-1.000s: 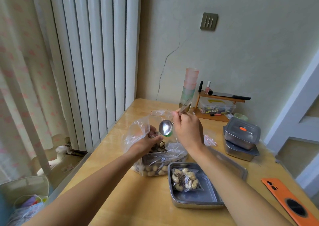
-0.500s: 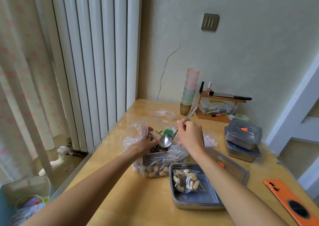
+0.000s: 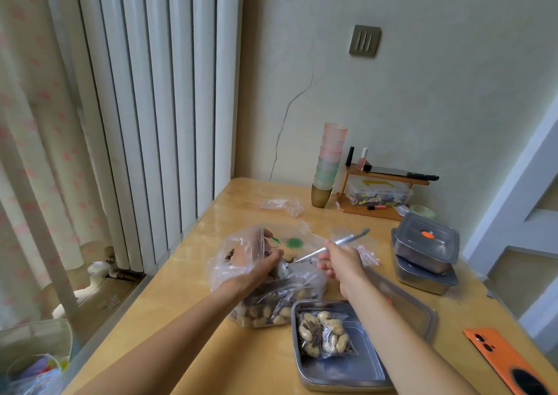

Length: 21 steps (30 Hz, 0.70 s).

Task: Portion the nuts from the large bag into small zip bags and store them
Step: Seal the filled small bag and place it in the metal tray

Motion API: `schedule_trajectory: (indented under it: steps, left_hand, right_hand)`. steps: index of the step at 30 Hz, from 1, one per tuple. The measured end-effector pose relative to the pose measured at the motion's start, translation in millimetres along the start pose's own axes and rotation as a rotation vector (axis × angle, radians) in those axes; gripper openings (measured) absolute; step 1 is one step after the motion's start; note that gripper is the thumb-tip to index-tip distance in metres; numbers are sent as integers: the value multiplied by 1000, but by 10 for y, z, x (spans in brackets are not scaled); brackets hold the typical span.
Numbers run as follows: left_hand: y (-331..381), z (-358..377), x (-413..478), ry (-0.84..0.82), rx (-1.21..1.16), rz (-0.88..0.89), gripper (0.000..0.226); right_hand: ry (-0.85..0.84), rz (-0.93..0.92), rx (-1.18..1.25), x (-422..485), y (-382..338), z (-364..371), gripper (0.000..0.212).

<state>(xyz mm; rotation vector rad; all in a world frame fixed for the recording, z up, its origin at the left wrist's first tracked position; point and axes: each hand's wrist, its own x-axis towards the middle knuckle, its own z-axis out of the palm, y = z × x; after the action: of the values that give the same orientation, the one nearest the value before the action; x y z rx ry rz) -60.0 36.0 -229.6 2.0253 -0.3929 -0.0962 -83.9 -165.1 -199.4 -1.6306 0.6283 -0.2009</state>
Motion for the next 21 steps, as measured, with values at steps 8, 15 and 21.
schedule_trajectory:
  steps: [8, 15, 21]
  left_hand:
    - [-59, 133, 66, 157, -164, 107, 41]
    - [-154, 145, 134, 184, -188, 240, 54]
    - [-113, 178, 90, 165, -226, 282, 64]
  right_hand:
    - [-2, -191, -518, 35, -57, -24, 51]
    - [-427, -702, -495, -300, -297, 32, 28]
    - [-553, -702, -840, -306, -419, 41, 11]
